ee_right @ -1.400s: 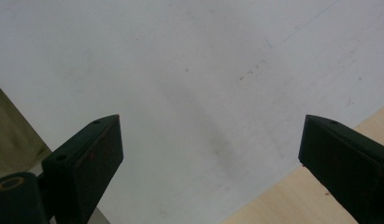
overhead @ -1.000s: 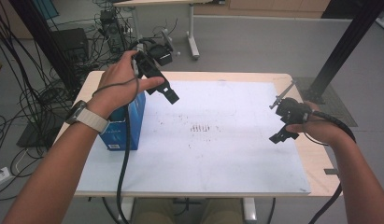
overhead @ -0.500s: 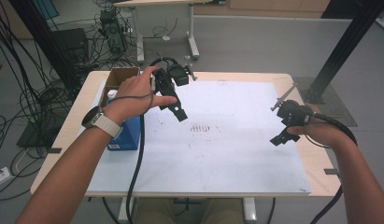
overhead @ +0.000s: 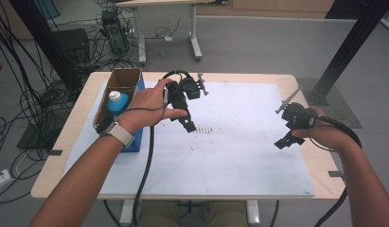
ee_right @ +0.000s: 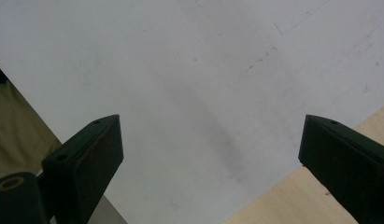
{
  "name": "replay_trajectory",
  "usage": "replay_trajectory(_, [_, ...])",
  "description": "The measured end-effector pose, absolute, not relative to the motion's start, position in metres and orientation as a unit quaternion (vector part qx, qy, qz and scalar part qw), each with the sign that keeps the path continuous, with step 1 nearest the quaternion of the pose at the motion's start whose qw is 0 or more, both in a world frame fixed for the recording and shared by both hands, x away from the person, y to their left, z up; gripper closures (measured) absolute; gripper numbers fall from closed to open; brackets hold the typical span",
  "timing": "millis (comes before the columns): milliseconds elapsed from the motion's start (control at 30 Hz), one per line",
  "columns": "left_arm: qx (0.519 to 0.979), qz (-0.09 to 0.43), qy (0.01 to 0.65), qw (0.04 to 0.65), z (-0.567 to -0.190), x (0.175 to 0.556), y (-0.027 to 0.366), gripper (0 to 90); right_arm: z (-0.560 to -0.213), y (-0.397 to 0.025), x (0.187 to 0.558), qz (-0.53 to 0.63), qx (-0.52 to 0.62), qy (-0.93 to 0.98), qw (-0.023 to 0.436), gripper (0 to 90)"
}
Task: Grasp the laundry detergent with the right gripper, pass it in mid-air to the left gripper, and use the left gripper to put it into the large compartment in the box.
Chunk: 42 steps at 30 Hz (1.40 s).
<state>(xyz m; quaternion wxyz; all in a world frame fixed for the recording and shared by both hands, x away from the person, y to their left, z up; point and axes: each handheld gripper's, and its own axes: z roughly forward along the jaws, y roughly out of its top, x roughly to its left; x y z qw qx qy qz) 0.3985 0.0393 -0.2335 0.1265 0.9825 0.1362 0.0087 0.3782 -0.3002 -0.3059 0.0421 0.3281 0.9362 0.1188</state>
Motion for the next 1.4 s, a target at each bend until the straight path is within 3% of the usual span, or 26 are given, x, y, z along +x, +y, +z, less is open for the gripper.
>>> replay_trajectory(1400, [0.981, 0.015, 0.146, 0.127, -0.245, 0.397, 0.042, 9.1, -0.304, -0.304, 0.371, 0.124, 0.333, 0.934, 0.041, 5.5])
